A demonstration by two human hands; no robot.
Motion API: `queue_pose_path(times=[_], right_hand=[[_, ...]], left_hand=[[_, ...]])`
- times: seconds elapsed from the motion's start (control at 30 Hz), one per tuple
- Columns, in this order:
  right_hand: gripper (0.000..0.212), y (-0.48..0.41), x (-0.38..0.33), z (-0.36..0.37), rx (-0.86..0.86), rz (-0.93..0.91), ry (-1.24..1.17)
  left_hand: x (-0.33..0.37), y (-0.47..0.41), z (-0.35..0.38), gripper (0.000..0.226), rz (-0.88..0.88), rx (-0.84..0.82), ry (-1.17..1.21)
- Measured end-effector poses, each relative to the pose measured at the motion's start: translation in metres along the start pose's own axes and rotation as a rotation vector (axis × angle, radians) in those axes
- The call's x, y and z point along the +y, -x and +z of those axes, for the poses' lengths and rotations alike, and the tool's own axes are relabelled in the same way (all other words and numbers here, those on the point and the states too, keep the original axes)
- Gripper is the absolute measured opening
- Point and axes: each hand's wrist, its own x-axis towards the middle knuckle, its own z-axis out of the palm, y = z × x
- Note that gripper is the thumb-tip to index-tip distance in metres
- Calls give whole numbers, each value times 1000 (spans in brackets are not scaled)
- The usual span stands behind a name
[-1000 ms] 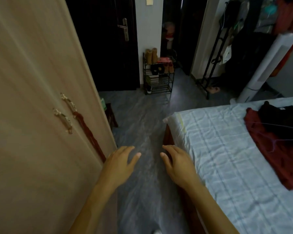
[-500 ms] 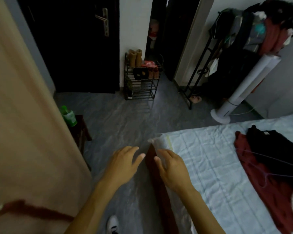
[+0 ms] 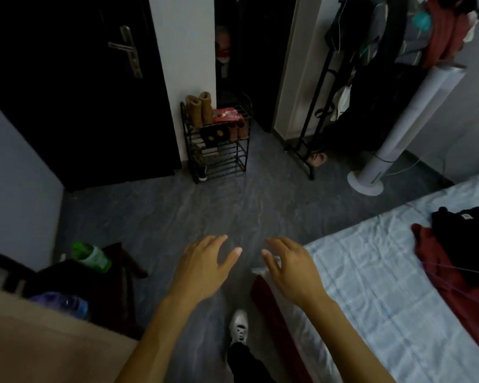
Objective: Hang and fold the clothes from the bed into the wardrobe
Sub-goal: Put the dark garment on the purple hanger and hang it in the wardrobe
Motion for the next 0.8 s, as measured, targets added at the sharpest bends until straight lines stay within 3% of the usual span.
queue_pose_path(times=[0.17, 0.3, 0.47, 0.8], right_hand=[[57, -94, 29, 22, 1, 51, -12], [50, -177, 49, 20, -12, 77, -19], [46, -264, 66, 13, -15, 67, -23], [51, -397, 117, 29, -8, 223, 23]], left_hand=[[-12, -98, -11, 87, -29, -35, -51], [-8, -179, -32, 85, -18, -25, -50], [-5, -263, -46, 59, 0, -12, -19], [-23, -447, -28, 69, 85, -140, 48]])
